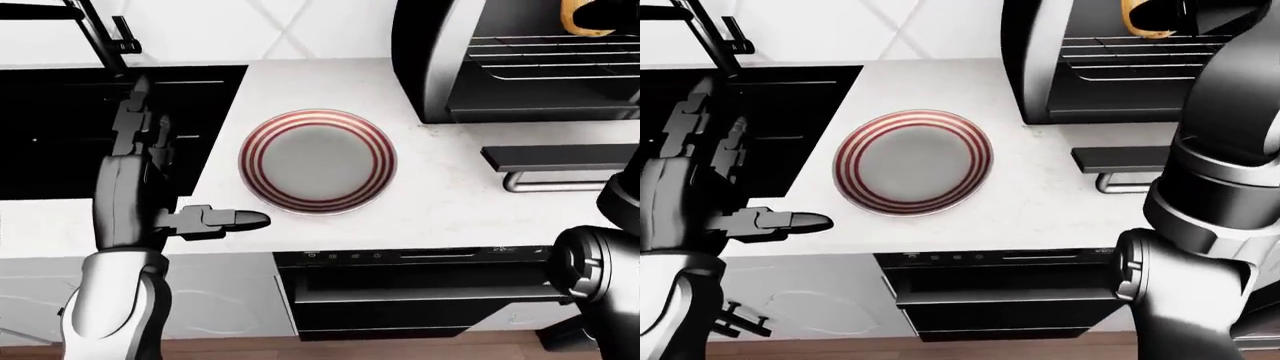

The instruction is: Place the scone on the rack of the toaster oven.

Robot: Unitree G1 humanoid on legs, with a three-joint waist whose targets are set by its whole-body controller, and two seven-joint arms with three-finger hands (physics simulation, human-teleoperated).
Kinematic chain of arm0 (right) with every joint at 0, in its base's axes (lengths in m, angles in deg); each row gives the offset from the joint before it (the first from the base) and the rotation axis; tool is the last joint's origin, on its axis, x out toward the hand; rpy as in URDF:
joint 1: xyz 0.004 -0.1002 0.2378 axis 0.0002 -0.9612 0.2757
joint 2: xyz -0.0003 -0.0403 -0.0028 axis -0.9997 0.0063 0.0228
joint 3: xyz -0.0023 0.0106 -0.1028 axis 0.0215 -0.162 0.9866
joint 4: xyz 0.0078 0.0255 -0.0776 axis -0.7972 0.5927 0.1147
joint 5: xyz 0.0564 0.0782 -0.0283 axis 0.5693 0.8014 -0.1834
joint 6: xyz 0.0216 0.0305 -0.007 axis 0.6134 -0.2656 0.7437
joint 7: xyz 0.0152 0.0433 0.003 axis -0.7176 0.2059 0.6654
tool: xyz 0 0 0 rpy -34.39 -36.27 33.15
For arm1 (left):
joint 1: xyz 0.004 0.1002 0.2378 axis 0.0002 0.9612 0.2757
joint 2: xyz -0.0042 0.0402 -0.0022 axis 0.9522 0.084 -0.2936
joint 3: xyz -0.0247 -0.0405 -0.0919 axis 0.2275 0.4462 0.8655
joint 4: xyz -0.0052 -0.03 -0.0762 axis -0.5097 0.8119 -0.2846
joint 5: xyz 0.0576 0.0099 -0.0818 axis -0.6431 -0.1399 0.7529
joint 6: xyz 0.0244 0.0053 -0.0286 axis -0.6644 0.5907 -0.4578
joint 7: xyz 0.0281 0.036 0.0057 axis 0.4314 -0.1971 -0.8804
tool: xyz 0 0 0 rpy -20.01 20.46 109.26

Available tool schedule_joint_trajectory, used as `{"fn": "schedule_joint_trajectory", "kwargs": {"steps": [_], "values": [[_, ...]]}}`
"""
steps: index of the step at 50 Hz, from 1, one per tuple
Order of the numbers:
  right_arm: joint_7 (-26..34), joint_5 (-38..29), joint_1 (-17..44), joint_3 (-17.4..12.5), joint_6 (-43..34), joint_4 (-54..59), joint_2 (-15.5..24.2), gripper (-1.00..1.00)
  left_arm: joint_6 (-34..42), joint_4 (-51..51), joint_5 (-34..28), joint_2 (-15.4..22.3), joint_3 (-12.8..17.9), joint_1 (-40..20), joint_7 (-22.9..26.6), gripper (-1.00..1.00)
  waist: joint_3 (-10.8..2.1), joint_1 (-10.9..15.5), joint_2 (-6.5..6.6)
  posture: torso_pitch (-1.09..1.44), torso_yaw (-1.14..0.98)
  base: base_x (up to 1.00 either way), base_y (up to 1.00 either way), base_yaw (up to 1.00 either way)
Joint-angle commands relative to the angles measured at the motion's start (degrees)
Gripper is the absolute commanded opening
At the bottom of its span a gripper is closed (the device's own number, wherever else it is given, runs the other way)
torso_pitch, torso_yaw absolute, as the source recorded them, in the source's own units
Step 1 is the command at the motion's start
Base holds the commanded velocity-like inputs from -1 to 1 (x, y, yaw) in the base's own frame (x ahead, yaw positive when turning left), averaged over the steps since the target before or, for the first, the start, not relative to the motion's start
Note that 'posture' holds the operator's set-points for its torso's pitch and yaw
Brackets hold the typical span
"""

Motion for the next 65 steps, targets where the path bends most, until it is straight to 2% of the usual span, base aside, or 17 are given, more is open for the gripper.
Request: {"fn": "schedule_joint_trajectory", "kwargs": {"steps": [1, 9, 26, 34, 65], "values": [[-2.11, 0.69, 1.58, -0.39, 0.95, -1.11, 1.26, -0.95, -1.57, -1.67, -0.14, 0.42, 0.35, -1.10, 0.02, 1.00, -1.41, 0.01, -0.23, 0.00, 0.00, 0.00, 0.00, 0.00], [-5.45, 2.86, -1.83, -1.54, -0.15, -2.91, 3.35, -0.97, -1.80, -1.76, -0.48, 0.14, 0.24, -0.82, 0.10, 1.00, -1.48, 0.18, -0.43, 0.00, 0.00, 0.00, 0.00, 0.00], [-17.22, 10.61, -7.00, -3.16, 3.23, 0.95, 3.21, -1.00, -2.04, -1.34, -1.51, 0.04, -0.56, -0.80, 0.50, 1.00, -1.77, 0.18, -0.73, 0.00, 0.00, 0.00, 0.00, 0.00], [-19.40, 12.52, -6.19, -2.59, 4.06, 3.43, 3.96, -1.00, -1.77, -1.24, -1.75, -0.02, -0.65, -1.29, 0.69, 1.00, -1.84, 0.24, -0.76, 0.00, 0.00, 0.00, 0.00, 0.00], [-27.78, 16.47, -4.39, -1.99, 11.62, 15.95, 2.75, -1.00, -2.73, -0.99, -2.08, -0.17, -0.54, -0.43, 1.16, 1.00, -2.06, 0.32, -0.97, 0.00, 0.00, 0.00, 0.00, 0.00]]}}
